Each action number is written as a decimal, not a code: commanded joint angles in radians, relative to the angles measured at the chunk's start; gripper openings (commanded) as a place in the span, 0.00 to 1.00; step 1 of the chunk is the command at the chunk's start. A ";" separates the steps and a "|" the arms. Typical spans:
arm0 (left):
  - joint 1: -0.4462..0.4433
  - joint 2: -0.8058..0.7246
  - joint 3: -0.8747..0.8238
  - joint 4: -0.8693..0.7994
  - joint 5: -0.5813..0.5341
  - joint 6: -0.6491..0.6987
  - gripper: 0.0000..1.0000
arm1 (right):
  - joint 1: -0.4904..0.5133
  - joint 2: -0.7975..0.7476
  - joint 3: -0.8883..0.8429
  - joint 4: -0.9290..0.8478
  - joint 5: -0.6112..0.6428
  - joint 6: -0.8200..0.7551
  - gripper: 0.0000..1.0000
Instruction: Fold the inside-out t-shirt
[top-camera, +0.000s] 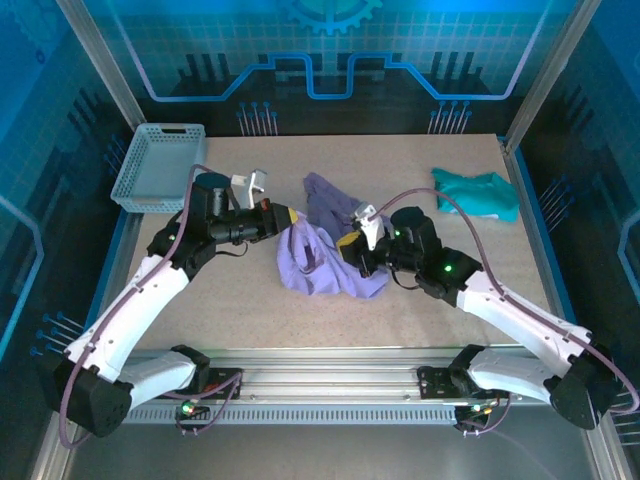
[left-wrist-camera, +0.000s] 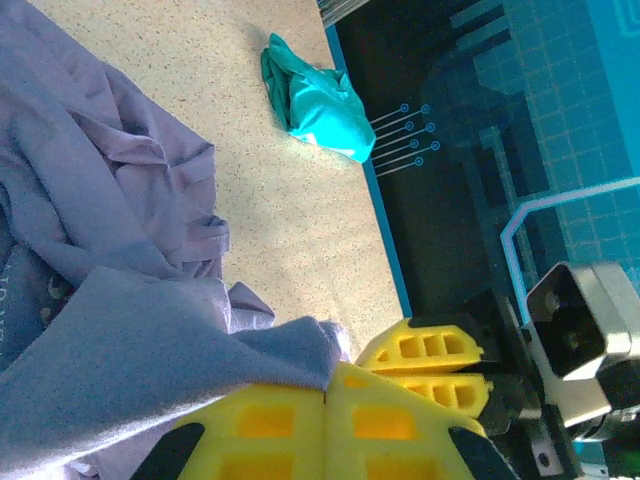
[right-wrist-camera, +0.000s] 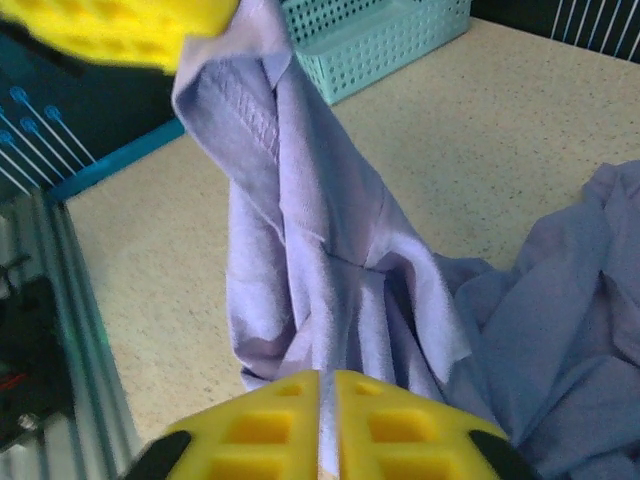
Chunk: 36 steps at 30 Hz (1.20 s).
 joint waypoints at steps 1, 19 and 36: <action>0.008 -0.002 0.043 -0.007 0.011 0.017 0.00 | 0.090 0.057 0.058 -0.045 0.153 -0.018 0.31; 0.026 -0.033 0.028 -0.029 -0.039 0.046 0.00 | -0.027 0.144 0.093 0.026 -0.148 0.004 0.00; 0.045 0.071 0.095 -0.199 -0.294 0.232 0.06 | -0.184 0.118 0.041 0.197 -0.602 0.148 0.00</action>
